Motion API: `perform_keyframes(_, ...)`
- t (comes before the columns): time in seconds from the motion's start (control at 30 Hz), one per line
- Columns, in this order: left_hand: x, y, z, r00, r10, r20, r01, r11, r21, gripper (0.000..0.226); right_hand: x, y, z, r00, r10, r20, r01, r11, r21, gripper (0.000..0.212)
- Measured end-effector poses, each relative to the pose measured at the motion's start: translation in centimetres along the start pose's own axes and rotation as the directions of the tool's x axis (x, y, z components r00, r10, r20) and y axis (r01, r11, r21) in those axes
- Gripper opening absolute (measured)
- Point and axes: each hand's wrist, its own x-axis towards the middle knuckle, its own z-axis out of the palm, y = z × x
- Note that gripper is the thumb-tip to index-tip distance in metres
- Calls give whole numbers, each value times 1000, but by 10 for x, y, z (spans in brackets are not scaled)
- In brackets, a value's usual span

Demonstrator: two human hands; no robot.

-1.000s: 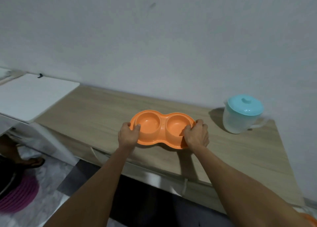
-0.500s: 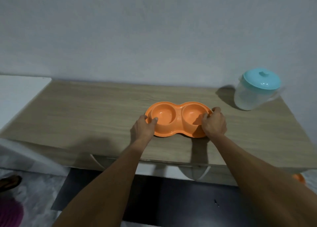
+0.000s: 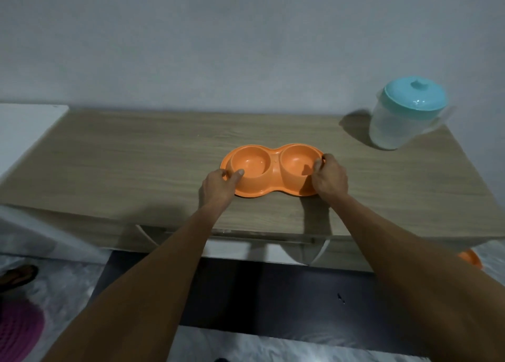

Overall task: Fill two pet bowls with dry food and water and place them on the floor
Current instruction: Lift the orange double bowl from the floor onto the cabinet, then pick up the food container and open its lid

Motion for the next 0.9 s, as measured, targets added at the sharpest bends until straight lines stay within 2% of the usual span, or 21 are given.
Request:
perform_keyframes(0.13, -18, -14, -16, 996, 83, 41, -84, 995, 47, 54, -21, -6, 1, 1000, 7, -5, -7, 999, -44, 46)
perform_keyframes(0.2, -30, -24, -30, 994, 90, 58, -97, 987, 129, 58, -41, -13, -1, 999, -5, -45, 1, 997, -79, 46)
perform_keyframes(0.43, -47, -72, -85, 981, 145, 129, -184, 909, 375, 64, -122, -42, 5, 975, -197, -102, 170, 958, -230, 33)
perform_keyframes(0.53, -45, -90, -102, 965, 216, 145, -260, 847, 463, 62, -160, -55, 26, 907, -419, -34, 391, 871, -298, 18)
perform_keyframes(0.6, -40, -102, -109, 948, 279, 152, -316, 792, 522, 62, -189, -62, 49, 830, -553, 67, 550, 793, -263, 21)
perform_keyframes(0.67, -33, -114, -112, 920, 349, 177, -385, 728, 568, 64, -216, -64, 79, 771, -619, 149, 636, 739, -222, 21)
perform_keyframes(0.73, -29, -126, -114, 898, 391, 203, -431, 682, 591, 65, -233, -64, 111, 768, -587, 256, 635, 750, -187, 19)
perform_keyframes(0.8, -26, -141, -114, 884, 416, 213, -454, 655, 604, 65, -236, -64, 139, 806, -493, 327, 567, 803, -186, 20)
perform_keyframes(0.9, -21, -165, -112, 874, 436, 216, -469, 636, 613, 63, -221, -63, 179, 929, -232, 286, 288, 943, -168, 25)
